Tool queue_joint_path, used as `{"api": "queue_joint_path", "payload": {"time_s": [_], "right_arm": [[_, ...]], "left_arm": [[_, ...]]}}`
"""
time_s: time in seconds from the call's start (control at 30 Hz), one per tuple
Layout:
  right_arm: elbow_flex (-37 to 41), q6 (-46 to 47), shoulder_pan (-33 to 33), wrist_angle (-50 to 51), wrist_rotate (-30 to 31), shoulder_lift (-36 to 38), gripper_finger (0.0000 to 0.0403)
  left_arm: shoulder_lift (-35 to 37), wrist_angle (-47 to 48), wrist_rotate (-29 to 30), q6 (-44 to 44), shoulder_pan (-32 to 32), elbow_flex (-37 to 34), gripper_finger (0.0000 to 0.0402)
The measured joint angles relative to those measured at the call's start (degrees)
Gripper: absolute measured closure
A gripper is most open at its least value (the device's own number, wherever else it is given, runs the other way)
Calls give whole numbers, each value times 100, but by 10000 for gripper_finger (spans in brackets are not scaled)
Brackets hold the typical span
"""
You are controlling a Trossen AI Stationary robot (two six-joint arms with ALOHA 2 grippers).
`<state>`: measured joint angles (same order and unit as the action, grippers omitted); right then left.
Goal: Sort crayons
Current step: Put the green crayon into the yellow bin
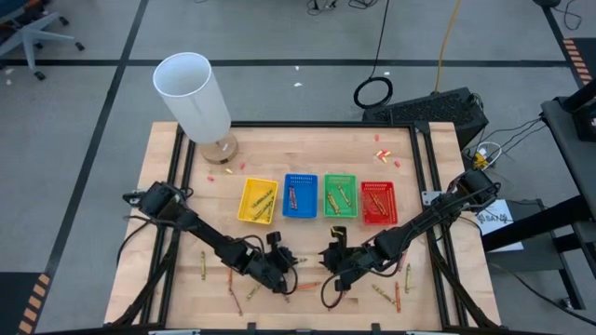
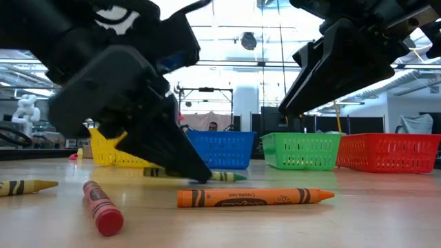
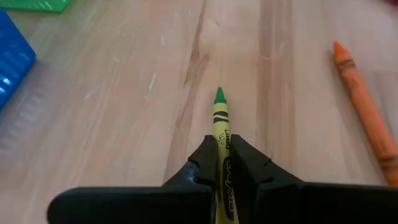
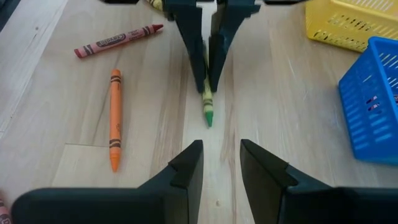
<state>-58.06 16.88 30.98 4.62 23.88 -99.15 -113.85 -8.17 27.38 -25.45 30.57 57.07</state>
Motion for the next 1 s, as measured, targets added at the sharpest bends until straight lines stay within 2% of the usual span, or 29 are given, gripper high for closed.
{"api": "queue_joint_path", "payload": {"time_s": [0.47,0.53,0.7,1.0], "right_arm": [[0,139,44,541,-21,1,310],[-1,195,77,738,-168,25,310],[-90,783,246,1589,-623,72,310],[-133,1534,609,2322,-497,228,310]], "left_arm": [[725,523,120,260,4,16,380],[815,610,126,378,21,16,380],[1005,641,136,612,48,25,380],[1352,624,140,1490,72,29,380]]}}
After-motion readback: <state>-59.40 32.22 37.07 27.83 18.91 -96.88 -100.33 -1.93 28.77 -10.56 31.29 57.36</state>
